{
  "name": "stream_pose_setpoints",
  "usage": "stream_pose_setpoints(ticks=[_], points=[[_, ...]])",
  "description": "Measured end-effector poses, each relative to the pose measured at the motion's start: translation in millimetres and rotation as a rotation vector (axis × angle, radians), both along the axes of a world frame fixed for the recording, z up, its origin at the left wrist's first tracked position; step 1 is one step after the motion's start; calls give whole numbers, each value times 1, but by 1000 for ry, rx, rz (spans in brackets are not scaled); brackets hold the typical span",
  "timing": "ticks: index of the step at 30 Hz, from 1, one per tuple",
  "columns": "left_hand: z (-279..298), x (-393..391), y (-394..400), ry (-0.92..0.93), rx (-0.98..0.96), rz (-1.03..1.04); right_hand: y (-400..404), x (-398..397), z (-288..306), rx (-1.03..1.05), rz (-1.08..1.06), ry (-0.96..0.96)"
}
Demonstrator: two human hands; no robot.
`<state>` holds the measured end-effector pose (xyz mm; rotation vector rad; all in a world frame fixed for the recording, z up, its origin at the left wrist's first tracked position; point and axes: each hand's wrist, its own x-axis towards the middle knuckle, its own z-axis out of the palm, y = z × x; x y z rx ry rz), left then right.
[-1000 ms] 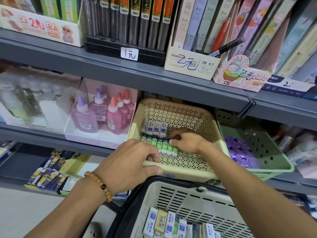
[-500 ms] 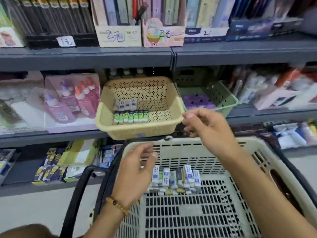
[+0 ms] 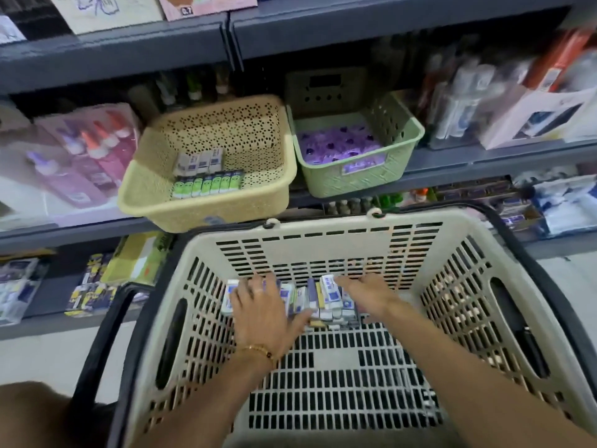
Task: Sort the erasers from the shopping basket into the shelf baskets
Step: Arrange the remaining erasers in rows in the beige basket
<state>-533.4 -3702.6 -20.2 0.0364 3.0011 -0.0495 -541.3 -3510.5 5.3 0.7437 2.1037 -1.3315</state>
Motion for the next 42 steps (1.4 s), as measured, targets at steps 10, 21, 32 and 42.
stream_pose_setpoints(ticks=[10,21,32,42], points=[[-15,4,4,78,-47,-275,-16,-2,-17,200,144,80],[-9,-2,16,-46,-69,-291,2,-5,-25,173,127,151],[-4,-9,5,-51,13,-432,17,-6,-24,-122,46,29],[29,-18,-12,-49,648,-259,28,0,6,-374,-32,81]])
